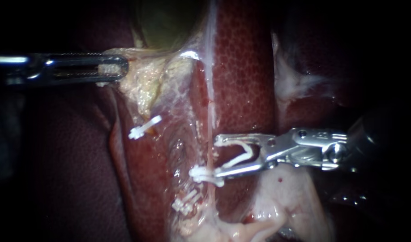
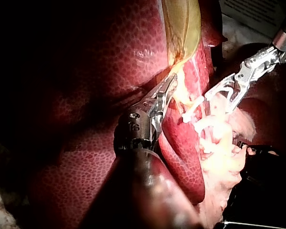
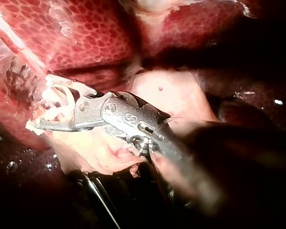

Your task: Clipping third clip right tube

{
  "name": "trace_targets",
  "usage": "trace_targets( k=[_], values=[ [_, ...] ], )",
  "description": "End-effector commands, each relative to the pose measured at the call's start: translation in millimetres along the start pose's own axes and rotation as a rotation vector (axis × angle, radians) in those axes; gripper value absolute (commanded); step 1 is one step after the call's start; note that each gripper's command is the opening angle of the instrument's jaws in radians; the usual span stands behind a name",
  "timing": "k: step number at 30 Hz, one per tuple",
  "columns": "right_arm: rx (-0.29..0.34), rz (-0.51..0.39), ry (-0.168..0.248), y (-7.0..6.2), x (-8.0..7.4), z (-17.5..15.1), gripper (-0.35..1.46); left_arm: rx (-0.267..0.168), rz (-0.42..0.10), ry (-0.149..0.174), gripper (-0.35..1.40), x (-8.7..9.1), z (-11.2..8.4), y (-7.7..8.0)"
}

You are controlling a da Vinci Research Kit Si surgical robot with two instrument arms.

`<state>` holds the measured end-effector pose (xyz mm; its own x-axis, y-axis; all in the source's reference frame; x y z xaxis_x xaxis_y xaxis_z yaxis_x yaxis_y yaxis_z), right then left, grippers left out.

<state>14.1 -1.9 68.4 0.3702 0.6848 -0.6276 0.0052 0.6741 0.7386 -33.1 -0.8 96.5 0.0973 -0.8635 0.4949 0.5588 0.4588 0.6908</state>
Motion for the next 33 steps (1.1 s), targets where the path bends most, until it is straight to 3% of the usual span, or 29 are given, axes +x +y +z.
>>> trace_targets(
  k=[1, 7, 19, 25, 33],
  values=[
    [-0.001, 0.008, 0.000, 0.2, -0.3, 0.3, 0.56, -0.002, 0.000, 0.000, -0.30, 0.0, 0.0, 0.0],
    [-0.002, 0.043, 0.000, 1.0, -1.2, 2.1, 0.54, -0.003, 0.000, -0.001, -0.30, 0.1, 0.1, -0.1],
    [0.012, 0.114, 0.016, 1.0, -1.2, 4.8, 0.51, -0.002, 0.000, -0.001, -0.30, 0.2, 0.2, -0.2],
    [0.029, 0.160, 0.053, 1.2, -1.0, 5.1, 0.47, 0.000, 0.001, 0.000, -0.30, 0.3, 0.3, -0.3],
    [0.031, 0.209, 0.056, 1.7, -1.0, 4.8, 0.32, 0.000, 0.001, 0.000, -0.30, 0.3, 0.4, -0.3]
  ],
)
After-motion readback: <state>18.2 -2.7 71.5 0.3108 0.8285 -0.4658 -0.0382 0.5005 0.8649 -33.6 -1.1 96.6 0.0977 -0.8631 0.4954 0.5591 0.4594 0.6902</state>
